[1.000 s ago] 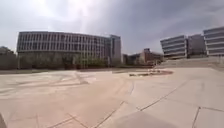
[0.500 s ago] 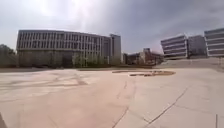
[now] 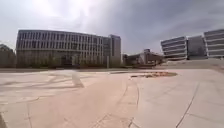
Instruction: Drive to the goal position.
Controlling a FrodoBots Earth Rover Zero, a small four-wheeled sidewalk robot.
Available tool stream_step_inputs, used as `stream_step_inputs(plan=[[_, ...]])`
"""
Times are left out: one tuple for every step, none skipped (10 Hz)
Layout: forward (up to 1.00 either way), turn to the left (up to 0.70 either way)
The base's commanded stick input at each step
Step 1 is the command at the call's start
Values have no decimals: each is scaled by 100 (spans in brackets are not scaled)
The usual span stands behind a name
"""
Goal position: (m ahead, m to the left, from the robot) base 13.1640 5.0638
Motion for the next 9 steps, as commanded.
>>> stream_step_inputs(plan=[[70,0],[70,0],[70,0],[70,0],[70,0],[70,0],[70,0],[70,0],[70,0]])
